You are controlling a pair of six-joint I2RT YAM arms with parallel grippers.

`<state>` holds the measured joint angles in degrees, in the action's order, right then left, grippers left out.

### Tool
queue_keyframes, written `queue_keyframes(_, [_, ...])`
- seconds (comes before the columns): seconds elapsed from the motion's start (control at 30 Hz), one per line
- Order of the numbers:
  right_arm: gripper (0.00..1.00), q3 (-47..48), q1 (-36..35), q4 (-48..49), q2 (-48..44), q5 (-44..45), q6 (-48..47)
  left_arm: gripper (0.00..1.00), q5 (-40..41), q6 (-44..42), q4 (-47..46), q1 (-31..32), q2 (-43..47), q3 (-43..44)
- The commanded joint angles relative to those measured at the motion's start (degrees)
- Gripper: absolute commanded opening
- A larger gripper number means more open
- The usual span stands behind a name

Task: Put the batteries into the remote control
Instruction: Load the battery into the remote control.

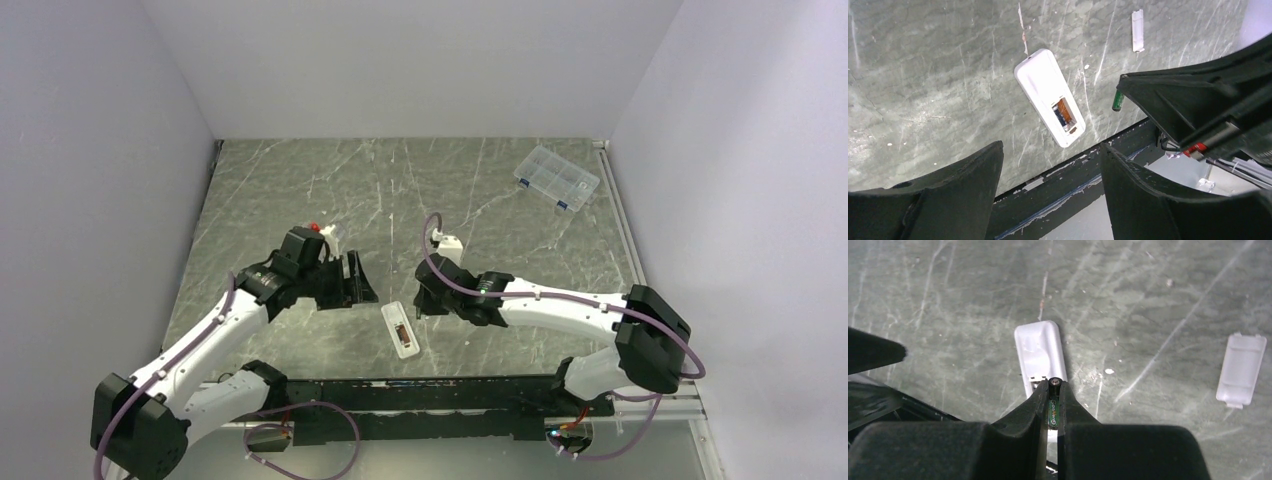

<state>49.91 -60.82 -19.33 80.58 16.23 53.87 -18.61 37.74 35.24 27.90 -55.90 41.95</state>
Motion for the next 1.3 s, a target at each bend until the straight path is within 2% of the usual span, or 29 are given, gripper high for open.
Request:
queue_keyframes(0.0, [0.0, -0.44, -0.61, 8.42, -1.6, -1.22, -7.42, 0.75, -0.61, 2.12, -4.4, 0.09, -1.18, -1.69])
queue_keyframes(0.57, [0.0, -3.96, -1.97, 21.15, 2.37, -6.91, -16.25, 0.73, -1.2, 4.12, -6.98, 0.14, -3.44, -4.16])
queue_keyframes(0.87, [0.0, -5.25, -3.61, 22.78, 4.86, -5.31, -17.31, 0.73, -2.13, 3.64, -8.0, 0.09, -6.43, -3.71])
queue_keyframes(1.27, [0.0, -5.7, -5.62, 23.14, 7.61, -1.87, -16.64, 0.72, -2.2, 3.66, -7.56, 0.07, -5.92, -3.8])
